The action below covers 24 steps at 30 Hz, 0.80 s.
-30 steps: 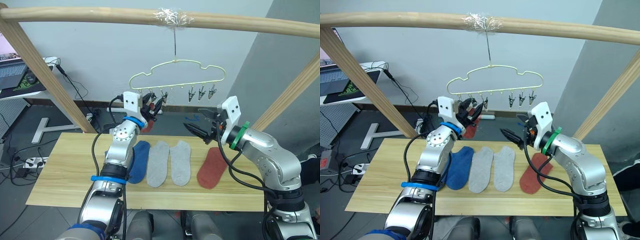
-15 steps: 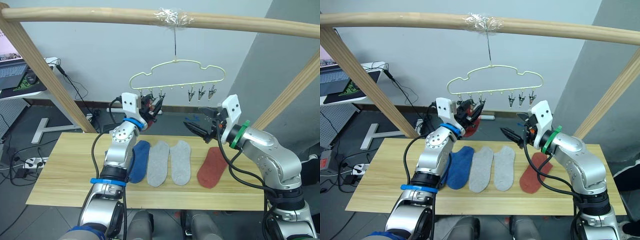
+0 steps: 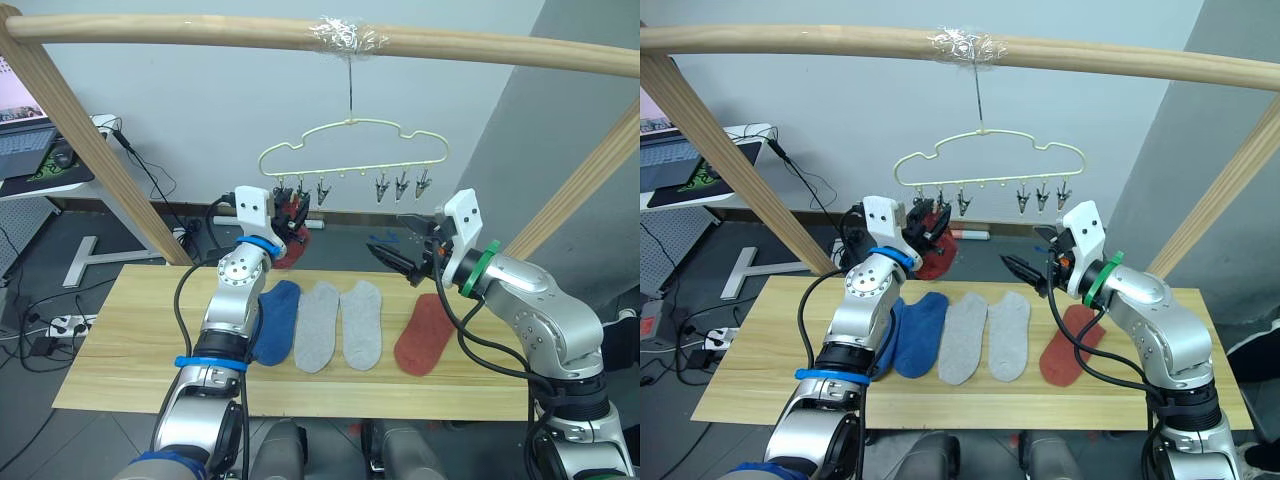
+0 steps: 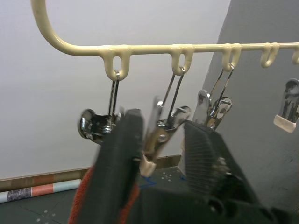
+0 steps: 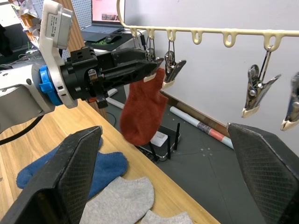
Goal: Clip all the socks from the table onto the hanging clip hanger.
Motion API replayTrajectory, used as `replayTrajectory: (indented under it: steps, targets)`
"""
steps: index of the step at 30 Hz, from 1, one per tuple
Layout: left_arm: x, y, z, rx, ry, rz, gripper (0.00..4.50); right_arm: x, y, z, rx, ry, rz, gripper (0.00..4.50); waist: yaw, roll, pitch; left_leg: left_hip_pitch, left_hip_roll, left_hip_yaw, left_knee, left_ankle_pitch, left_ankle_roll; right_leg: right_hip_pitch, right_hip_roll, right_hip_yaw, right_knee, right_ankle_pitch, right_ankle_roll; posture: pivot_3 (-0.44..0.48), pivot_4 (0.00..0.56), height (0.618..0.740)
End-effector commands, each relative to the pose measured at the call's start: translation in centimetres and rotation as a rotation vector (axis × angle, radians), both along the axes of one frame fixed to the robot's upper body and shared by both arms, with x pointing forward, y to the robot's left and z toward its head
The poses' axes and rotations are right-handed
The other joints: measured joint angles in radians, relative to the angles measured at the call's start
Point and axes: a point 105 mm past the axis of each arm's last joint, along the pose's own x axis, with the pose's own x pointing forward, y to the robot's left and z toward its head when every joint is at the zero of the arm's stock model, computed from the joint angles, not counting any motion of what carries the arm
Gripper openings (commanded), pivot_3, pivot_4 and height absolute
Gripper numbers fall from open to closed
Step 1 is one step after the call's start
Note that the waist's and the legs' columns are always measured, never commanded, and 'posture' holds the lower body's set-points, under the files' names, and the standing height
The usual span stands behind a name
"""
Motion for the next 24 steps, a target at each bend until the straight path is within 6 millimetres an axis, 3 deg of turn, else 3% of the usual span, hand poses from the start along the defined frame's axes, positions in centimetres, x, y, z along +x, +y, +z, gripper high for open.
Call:
replayTrajectory:
  steps: [1,2,24]
  targets:
    - [0.09,-0.30,1.57,0.002,-0.057,-0.013,0.54,-0.21,-0.10,1.68,0.019,-0.060,0.006,4.50,0.000,0.000,0.000,0.000,0.000,0.000,0.000,0.000,0.000,0.000,0.000,0.000,0.000,0.000,0.000,-0.033,0.178,0.740]
    - [0.13,-0.39,1.55,0.001,-0.055,-0.014,0.34,-0.22,-0.13,1.70,0.020,-0.060,0.004,4.50,0.000,0.000,0.000,0.000,0.000,0.000,0.000,0.000,0.000,0.000,0.000,0.000,0.000,0.000,0.000,-0.033,0.178,0.740]
    - [0.60,-0.93,1.91,0.002,-0.066,-0.017,0.34,-0.16,-0.29,1.81,0.022,-0.061,-0.005,4.50,-0.001,0.000,0.000,0.000,0.000,0.000,0.000,0.000,0.000,0.000,0.000,0.000,0.000,0.000,0.000,-0.042,0.180,0.740]
